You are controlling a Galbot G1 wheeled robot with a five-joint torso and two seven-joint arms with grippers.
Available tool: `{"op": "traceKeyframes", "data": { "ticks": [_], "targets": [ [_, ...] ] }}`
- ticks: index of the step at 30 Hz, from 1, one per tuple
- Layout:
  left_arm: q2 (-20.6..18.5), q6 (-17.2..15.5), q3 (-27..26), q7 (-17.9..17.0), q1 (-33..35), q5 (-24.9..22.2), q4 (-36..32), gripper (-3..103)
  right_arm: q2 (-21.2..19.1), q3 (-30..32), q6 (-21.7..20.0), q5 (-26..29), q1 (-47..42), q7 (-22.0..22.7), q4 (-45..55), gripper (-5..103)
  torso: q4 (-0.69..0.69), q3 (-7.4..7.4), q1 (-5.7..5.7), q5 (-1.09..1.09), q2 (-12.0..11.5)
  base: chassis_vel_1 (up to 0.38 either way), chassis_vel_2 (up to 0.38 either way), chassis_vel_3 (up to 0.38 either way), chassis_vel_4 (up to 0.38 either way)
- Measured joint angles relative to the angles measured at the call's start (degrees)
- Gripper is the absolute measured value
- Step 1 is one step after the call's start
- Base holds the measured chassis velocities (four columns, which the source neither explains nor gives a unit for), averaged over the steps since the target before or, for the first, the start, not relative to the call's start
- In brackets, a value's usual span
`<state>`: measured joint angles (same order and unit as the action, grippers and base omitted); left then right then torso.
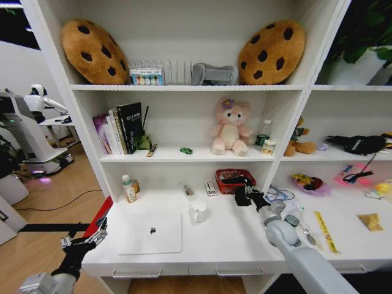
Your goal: Organize the objects on the table.
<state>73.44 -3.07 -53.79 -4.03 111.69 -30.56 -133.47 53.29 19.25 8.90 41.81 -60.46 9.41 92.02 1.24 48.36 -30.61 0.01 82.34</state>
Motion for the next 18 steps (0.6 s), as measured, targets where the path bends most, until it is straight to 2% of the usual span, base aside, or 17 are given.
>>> {"op": "traceKeyframes", "data": {
  "ticks": [13,18],
  "targets": [
    [0.38,0.21,1.45,0.52,0.43,1.21,-0.17,97,1.74,-2.54,4.45,-1.16,7.3,2.05,-8.66,11,0.01,0.0,0.0,-0.01,0.0,0.0,0.0,0.0,0.0],
    [0.88,0.3,1.74,0.62,0.58,1.65,0.01,97,3.08,-3.61,4.78,-1.94,9.35,3.44,-9.9,11,0.0,0.0,0.0,-0.01,0.0,0.0,0.0,0.0,0.0]
  ]
}}
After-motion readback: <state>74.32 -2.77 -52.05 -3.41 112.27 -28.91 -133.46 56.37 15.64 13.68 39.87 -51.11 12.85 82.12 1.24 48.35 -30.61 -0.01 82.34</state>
